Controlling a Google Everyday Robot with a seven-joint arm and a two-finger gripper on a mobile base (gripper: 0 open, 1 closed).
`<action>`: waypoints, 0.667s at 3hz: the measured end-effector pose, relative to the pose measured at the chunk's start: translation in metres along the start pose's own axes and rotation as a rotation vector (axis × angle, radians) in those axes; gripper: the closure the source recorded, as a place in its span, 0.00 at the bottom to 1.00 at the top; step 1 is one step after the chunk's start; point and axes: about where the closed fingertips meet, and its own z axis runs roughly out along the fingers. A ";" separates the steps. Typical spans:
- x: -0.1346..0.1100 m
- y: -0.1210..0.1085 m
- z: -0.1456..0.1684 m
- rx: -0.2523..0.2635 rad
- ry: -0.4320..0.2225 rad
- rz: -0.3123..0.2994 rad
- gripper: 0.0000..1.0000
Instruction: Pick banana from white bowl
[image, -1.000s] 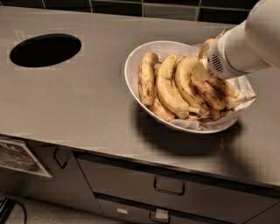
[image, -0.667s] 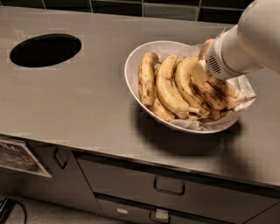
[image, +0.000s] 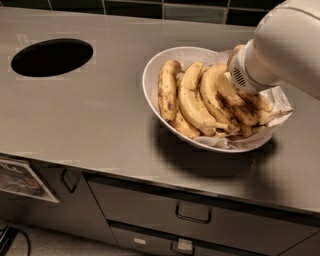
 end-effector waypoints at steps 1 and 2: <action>0.000 -0.002 0.002 0.034 0.007 0.013 0.50; -0.004 -0.006 0.003 0.069 -0.008 0.041 0.50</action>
Offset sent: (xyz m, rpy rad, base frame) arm 0.0120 -0.0066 0.0049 -0.0054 -0.0789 -0.1148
